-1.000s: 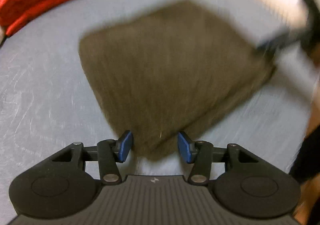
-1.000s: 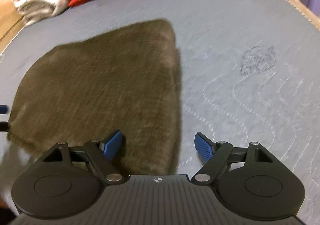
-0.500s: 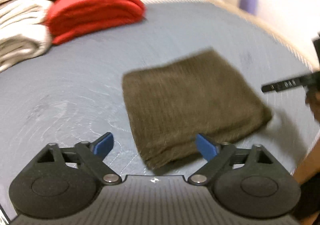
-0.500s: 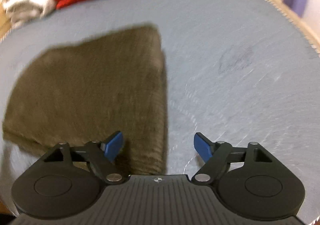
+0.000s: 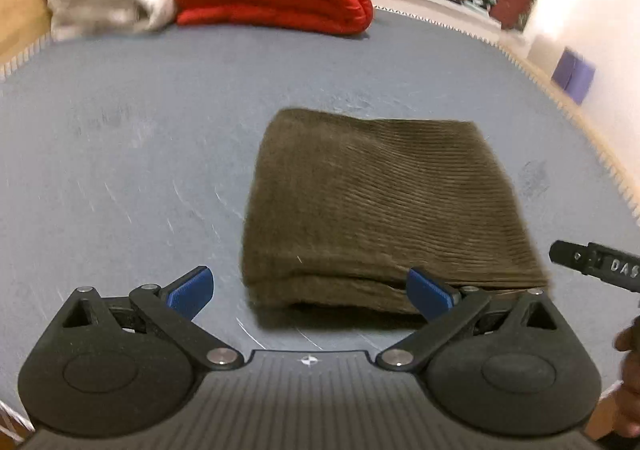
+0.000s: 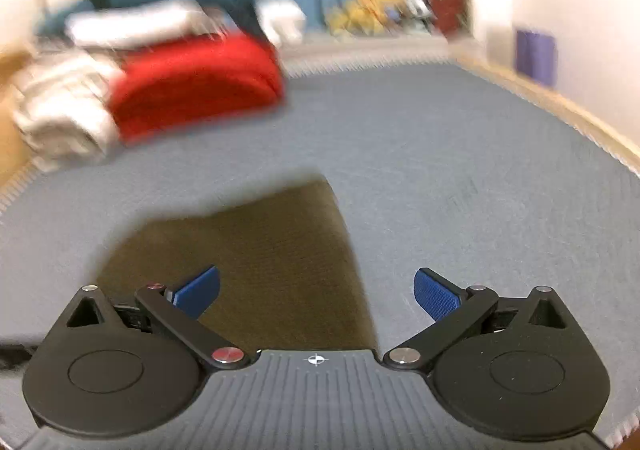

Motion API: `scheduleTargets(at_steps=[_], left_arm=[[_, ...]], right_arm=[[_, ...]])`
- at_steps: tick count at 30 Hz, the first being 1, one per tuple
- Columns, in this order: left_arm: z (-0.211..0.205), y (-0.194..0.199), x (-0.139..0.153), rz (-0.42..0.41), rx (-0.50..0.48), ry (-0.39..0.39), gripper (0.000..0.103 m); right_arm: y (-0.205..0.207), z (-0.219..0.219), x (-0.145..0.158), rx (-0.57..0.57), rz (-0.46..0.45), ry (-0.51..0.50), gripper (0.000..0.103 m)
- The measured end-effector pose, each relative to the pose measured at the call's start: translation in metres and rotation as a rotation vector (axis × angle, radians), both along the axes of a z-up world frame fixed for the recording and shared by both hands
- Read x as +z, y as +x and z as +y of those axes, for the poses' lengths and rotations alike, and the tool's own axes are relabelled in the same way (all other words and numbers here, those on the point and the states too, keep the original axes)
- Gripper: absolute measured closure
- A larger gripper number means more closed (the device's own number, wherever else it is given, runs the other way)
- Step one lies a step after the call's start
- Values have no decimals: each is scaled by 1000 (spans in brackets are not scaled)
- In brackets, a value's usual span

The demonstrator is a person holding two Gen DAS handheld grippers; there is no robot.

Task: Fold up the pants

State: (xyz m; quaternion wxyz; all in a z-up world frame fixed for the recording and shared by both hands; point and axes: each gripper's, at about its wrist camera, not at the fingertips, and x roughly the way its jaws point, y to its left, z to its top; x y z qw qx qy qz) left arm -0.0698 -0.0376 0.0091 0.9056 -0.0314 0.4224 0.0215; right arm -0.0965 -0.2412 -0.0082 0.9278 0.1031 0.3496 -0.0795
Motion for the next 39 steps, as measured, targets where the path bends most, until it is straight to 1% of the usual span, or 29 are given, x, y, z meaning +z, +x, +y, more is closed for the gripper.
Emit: scheduleTargets(at_steps=[1,2,3,4,6,7,10,13,16,20,26,39], left_arm=[[-1,4,-3,-4,1,14,0],[-1,9,-3,-3,5,14,0],[-2,11,-5,1,7,9,0],[-3,13,-7,5,9,7,0],[-9,16,-9,15,5,14,0],[-12,18,-14,19,4,15,0],[-19,24,-23,35,0,4,0],[-23,26,-25,27,5,-14,0],[-27,27,-24,8,-8,-12,0],[-30,27,-25,8,-10,-3,0],[-30,27,-27,7,-14,0,0],[-28,22,-25,-2,-20,-2,0]], right_arm=[[10,0,-8,-33,80,28,1],[15,-2,-15,-27,110,70,1],[19,-2,-20,3,108,92,1],[23,1,-23,25,109,68,1],[30,7,-27,14,130,-17,1],[32,7,-26,20,129,-18,1],[36,6,-18,56,97,26,1],[29,12,-14,71,57,-2,1],[28,16,-14,85,67,-12,1],[27,13,-15,81,83,14,1],[22,15,-10,85,54,-12,1],[20,22,-9,98,49,-24,1]])
